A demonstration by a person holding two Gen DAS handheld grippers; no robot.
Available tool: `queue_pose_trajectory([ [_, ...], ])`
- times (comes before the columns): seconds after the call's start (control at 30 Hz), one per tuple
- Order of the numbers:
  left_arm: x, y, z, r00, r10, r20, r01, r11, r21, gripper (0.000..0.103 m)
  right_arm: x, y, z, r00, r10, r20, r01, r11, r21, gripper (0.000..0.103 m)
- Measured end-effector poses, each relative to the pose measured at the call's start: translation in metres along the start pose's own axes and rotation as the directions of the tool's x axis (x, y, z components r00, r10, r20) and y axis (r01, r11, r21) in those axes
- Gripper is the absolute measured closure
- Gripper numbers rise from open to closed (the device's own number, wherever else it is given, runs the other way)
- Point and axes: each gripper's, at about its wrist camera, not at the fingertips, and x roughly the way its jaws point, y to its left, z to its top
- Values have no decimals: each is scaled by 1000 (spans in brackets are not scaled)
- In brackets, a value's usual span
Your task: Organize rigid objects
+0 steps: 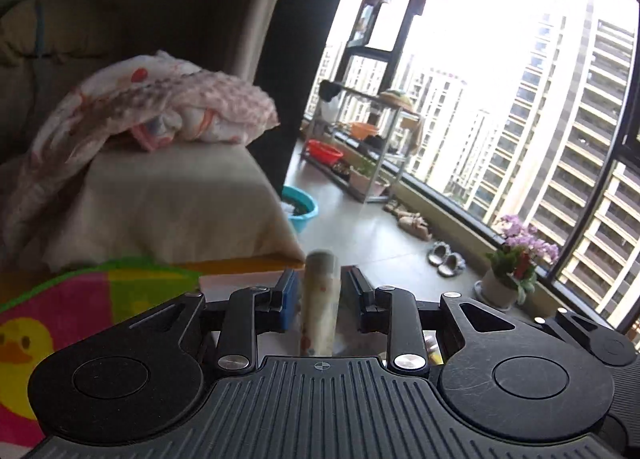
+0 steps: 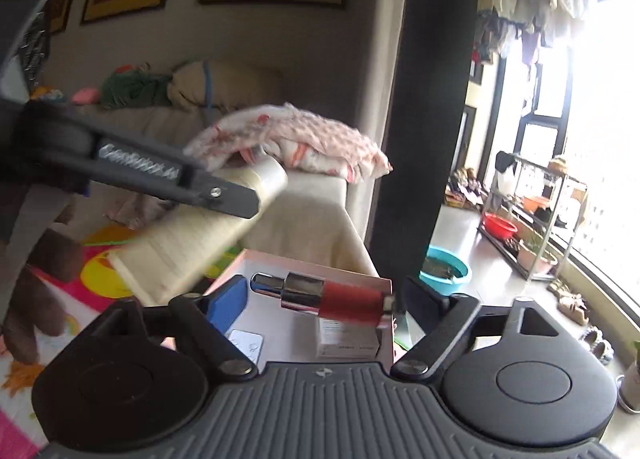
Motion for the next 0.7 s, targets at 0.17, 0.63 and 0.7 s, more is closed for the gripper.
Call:
queue_pose_trajectory([
  [0.17, -3, 51, -33, 997, 66, -30, -68, 997, -40, 72, 2, -2, -50, 993, 60, -104, -59, 998, 21, 16],
  [0.63, 11, 145, -47, 987, 160, -28, -162, 956, -244, 72, 38, 64, -95, 933, 232, -273, -222, 973, 67, 42],
  [0.7, 37, 146, -27, 990, 141, -32, -144, 961, -236, 72, 39, 86, -95, 942, 215, -258, -222, 975, 4, 41],
])
